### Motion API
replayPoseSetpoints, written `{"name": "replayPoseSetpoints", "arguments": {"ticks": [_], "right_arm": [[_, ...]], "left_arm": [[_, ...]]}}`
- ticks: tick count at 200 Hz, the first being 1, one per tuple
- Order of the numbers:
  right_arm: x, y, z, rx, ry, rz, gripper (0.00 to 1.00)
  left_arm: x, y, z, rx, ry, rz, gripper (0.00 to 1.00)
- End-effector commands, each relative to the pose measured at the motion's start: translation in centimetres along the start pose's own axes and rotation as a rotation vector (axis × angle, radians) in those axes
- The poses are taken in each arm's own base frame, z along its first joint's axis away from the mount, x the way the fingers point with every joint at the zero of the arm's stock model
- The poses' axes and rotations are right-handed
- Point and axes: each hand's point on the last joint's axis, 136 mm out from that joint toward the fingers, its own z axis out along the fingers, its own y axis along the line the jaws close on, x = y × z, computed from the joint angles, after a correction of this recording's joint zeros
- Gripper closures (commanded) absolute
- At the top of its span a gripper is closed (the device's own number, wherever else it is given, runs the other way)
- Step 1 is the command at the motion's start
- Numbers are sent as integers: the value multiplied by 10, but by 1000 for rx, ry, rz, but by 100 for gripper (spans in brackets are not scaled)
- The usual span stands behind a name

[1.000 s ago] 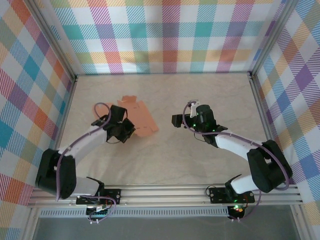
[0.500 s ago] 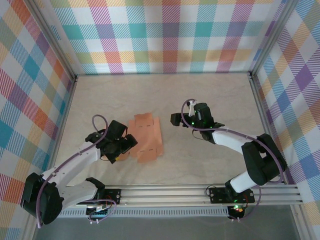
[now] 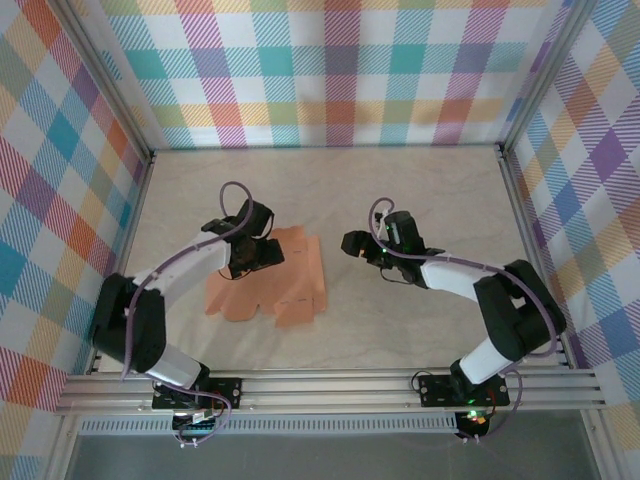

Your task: Fold the paper box

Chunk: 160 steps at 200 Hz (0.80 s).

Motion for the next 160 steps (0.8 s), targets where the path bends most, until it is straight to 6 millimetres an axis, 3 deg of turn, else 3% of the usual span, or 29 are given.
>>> {"name": "replayPoseSetpoints", "arguments": {"ticks": [1, 32, 61, 120, 160], "right_arm": [[21, 10, 12, -70, 79, 83, 35], [42, 13, 30, -54, 134, 74, 52], [54, 18, 46, -63, 178, 69, 62], [63, 38, 67, -103, 231, 42, 69], [43, 35, 46, -47, 96, -10, 60]], "left_arm": [[-12, 9, 15, 4, -12, 9, 28], [5, 36, 34, -43, 31, -61, 45], [19, 50, 40, -49, 35, -93, 51], [37, 54, 54, -32, 75, -129, 54], [37, 54, 51, -24, 70, -130, 54]]}}
